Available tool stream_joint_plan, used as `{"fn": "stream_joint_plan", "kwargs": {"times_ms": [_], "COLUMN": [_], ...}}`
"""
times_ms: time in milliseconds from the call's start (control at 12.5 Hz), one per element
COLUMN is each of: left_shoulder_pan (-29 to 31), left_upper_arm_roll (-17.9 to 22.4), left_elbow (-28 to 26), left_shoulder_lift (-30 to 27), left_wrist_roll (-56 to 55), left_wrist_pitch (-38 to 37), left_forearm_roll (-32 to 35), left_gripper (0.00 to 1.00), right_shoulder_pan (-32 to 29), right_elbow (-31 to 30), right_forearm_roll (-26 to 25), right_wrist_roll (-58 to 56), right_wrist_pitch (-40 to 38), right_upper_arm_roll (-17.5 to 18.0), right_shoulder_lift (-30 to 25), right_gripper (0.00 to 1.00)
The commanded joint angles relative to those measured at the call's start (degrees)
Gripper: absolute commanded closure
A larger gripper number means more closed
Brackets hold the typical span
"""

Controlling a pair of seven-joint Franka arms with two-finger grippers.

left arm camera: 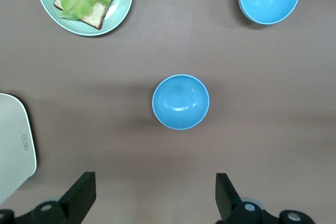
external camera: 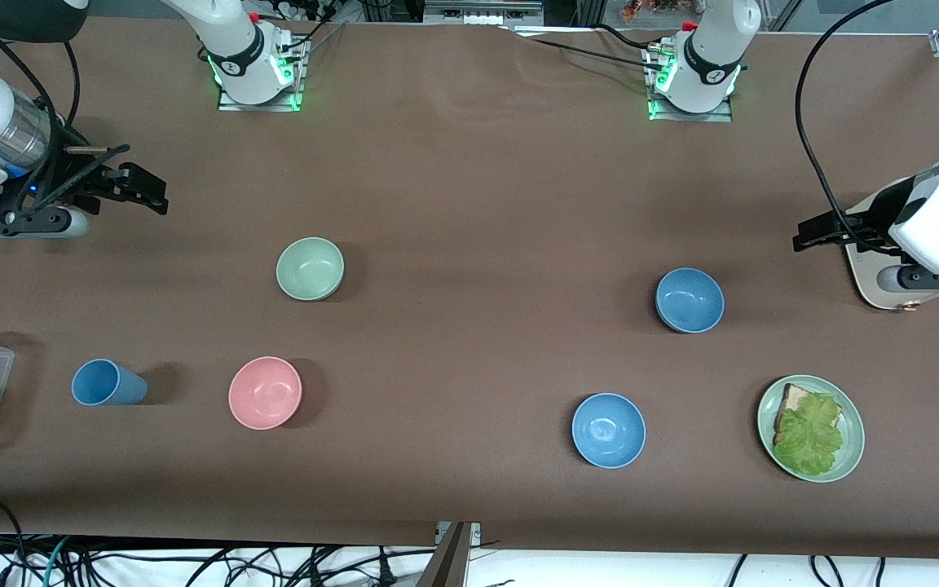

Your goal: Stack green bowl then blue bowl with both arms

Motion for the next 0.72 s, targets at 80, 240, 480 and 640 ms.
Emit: {"fn": "stream_joint_plan", "kwargs": {"times_ms": [80, 240, 480, 640], "left_shoulder_pan": [-0.1, -0.1, -0.1, -0.1], "left_upper_arm_roll": [-0.2, -0.2, -0.2, -0.2], "left_elbow": [1.2, 1.2, 1.2, 1.3], "left_shoulder_lift": [0.3, 0.3, 0.3, 0.3], "left_wrist_roll": [0.8, 0.8, 0.8, 0.8], "left_wrist_pitch": [-1.1, -1.1, -1.2, -1.1], "left_forearm_roll": [1.2, 1.2, 1.2, 1.1], "left_gripper": [0.00, 0.00, 0.00, 0.00], "right_shoulder_pan": [-0.3, -0.2, -0.3, -0.3], "right_elbow": [0.5, 0.6, 0.3, 0.0], "right_forearm_roll": [0.7, 0.6, 0.9, 0.9], "right_wrist_roll": [-0.8, -1.0, -0.9, -0.9], "right_wrist_pitch": [-1.0, -1.0, -1.0, -1.0], "right_upper_arm_roll": [0.1, 0.0, 0.0, 0.1], "right_shoulder_lift": [-1.0, -1.0, -1.0, -1.0], "right_gripper": [0.00, 0.00, 0.00, 0.00]}}
